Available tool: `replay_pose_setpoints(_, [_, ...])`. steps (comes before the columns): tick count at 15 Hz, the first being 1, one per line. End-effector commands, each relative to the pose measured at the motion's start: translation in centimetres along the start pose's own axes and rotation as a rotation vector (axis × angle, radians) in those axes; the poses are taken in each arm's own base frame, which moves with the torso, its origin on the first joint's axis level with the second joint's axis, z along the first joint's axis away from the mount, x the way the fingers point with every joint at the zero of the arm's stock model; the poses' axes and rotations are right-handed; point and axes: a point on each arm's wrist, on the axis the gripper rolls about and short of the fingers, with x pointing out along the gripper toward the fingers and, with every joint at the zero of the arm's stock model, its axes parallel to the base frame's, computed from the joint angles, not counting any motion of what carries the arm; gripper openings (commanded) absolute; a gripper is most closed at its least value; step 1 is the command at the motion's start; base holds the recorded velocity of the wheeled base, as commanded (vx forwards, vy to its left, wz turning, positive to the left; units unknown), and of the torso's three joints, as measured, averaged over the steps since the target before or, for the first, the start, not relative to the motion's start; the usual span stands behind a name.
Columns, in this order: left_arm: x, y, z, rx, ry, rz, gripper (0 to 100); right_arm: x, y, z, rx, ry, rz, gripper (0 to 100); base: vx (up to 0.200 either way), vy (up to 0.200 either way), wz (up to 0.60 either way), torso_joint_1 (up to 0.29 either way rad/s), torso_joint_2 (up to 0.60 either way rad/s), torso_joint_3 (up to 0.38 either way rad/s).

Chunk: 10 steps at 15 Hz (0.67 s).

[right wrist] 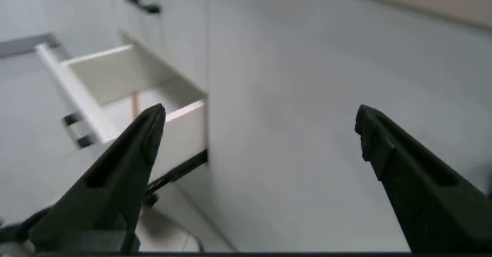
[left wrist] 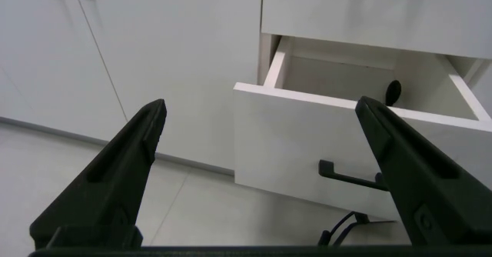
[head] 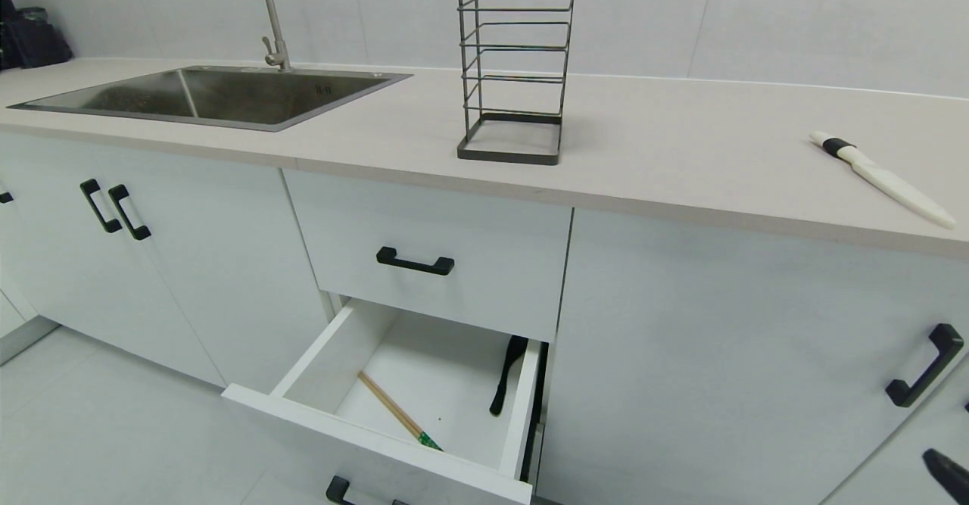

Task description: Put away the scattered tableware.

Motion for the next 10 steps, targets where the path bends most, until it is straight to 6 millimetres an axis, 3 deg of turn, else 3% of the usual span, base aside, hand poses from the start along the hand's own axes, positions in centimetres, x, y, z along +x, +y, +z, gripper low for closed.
replay_pose_setpoints(1, [0.0, 0.0, 0.0, -0.006, 0.001, 0.002, 100, -3.0, 0.7, -0.8, -0.041, -0.122, -0.136, 100, 0.000, 0.000, 0.00, 0.000, 0.00, 0.000])
replay_pose_setpoints(3, [0.0, 0.0, 0.0, -0.007, 0.001, 0.002, 100, -4.0, 1.2, -1.7, -0.046, -0.124, -0.170, 100, 0.000, 0.000, 0.00, 0.000, 0.00, 0.000])
replay_pose_setpoints(5, [0.0, 0.0, 0.0, -0.004, 0.001, 0.001, 100, -5.1, 2.0, -4.0, -0.051, -0.118, -0.227, 100, 0.000, 0.000, 0.00, 0.000, 0.00, 0.000])
replay_pose_setpoints(8, [0.0, 0.0, 0.0, 0.003, 0.001, -0.001, 100, -5.5, 2.4, -6.3, -0.003, -0.085, -0.227, 100, 0.000, 0.000, 0.00, 0.000, 0.00, 0.000])
replay_pose_setpoints(10, [0.0, 0.0, 0.2, 0.007, -0.022, 0.002, 100, -5.5, 2.4, -6.9, 0.050, -0.034, -0.241, 100, 0.000, 0.000, 0.00, 0.000, 0.00, 0.000])
